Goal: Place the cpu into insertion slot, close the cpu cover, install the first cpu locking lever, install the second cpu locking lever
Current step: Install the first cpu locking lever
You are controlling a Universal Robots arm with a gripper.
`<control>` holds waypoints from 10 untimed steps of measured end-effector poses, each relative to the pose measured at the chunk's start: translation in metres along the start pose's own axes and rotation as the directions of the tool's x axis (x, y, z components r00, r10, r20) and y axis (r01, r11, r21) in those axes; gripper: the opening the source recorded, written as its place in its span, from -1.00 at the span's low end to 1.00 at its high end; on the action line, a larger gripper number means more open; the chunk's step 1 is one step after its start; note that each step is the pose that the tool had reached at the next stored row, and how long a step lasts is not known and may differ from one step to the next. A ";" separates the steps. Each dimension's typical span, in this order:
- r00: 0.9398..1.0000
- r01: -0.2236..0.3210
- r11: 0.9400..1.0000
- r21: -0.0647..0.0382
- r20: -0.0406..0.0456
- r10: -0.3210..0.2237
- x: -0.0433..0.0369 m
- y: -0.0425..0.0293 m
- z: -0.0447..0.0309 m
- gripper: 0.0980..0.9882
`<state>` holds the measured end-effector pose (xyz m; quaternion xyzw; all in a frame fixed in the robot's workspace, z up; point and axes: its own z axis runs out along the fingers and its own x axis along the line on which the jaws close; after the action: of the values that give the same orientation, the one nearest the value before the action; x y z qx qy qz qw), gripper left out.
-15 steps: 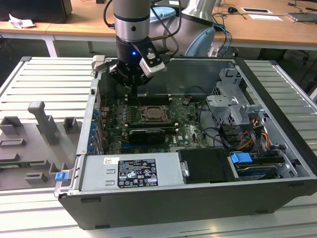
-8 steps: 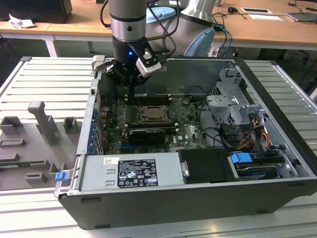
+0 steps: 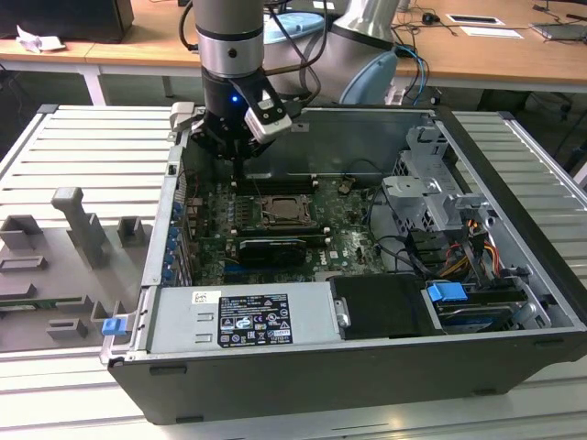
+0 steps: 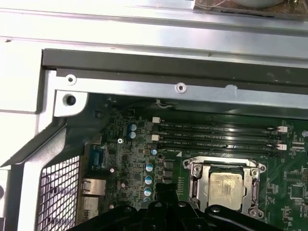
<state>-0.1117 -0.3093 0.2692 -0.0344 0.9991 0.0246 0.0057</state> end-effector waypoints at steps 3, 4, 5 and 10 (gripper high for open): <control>1.000 0.000 1.000 0.000 0.000 0.000 -0.0005 0.0079 0.0040 -0.98; 1.000 0.000 1.000 0.000 0.000 0.000 -0.0010 0.0128 0.0075 -0.98; 1.000 0.000 1.000 0.000 0.000 0.000 -0.0012 0.0154 0.0093 -0.98; 1.000 -0.001 1.000 0.000 0.000 0.001 -0.0087 0.0168 0.0109 -0.98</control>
<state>-0.1040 -0.2914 0.2592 -0.0340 0.9991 0.0246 0.0057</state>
